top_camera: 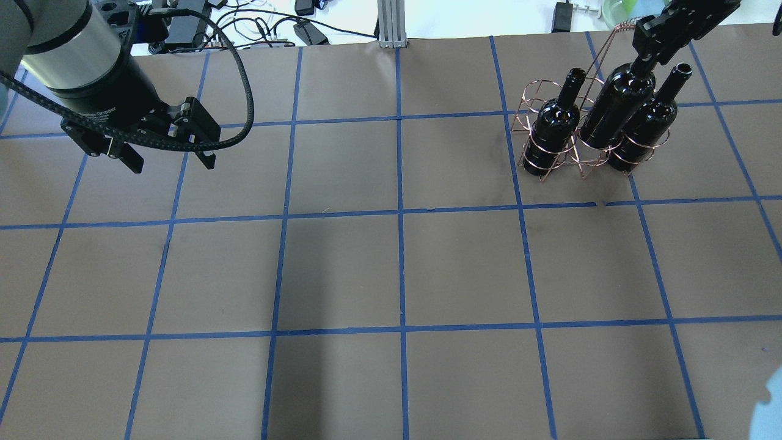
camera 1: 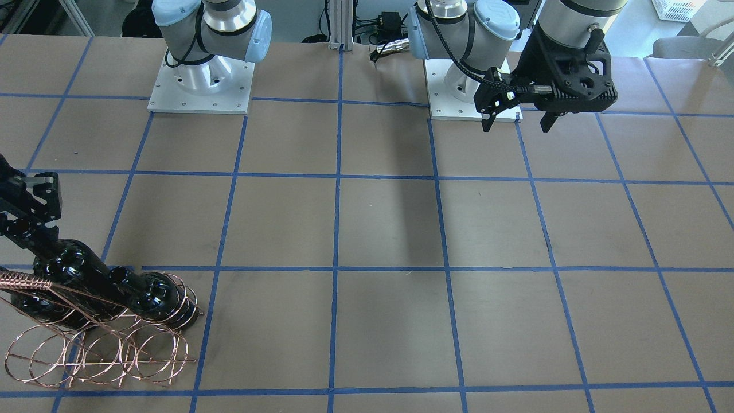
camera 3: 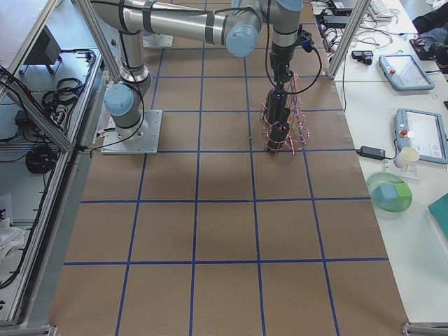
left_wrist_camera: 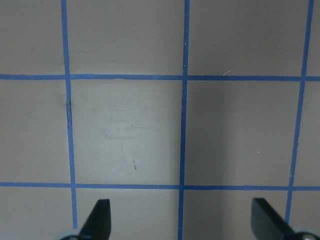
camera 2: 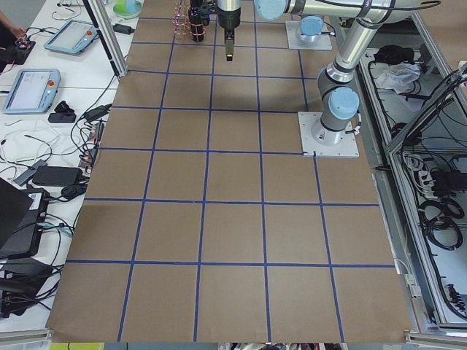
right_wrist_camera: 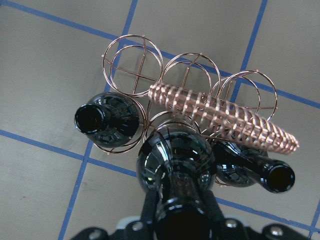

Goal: Place wine into wine basket
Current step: 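Lower the bottle into the empty rack slot beside the other bottles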

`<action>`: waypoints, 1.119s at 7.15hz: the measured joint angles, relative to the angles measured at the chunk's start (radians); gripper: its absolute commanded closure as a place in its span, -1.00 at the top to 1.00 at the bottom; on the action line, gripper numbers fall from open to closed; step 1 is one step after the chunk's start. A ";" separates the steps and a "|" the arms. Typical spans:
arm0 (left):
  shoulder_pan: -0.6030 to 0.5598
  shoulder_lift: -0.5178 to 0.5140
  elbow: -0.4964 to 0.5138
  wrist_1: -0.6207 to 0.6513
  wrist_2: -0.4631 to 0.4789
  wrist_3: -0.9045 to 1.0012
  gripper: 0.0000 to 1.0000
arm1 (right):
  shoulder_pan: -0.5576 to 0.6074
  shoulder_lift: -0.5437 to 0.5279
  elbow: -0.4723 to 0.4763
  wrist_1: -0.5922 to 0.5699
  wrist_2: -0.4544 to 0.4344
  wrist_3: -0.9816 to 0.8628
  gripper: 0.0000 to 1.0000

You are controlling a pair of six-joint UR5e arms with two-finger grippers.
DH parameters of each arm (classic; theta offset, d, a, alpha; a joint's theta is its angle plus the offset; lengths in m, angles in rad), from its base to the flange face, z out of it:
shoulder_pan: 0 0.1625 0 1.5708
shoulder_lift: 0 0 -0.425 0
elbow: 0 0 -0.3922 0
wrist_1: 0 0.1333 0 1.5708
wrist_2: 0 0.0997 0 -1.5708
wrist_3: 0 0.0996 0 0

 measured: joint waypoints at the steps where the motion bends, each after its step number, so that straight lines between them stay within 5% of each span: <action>1: 0.000 0.001 0.000 -0.001 0.000 0.000 1.00 | 0.000 0.009 0.001 0.000 0.000 -0.003 -1.00; 8: 0.000 0.006 -0.008 -0.001 -0.001 -0.002 1.00 | 0.000 0.061 0.002 -0.016 -0.001 -0.035 -1.00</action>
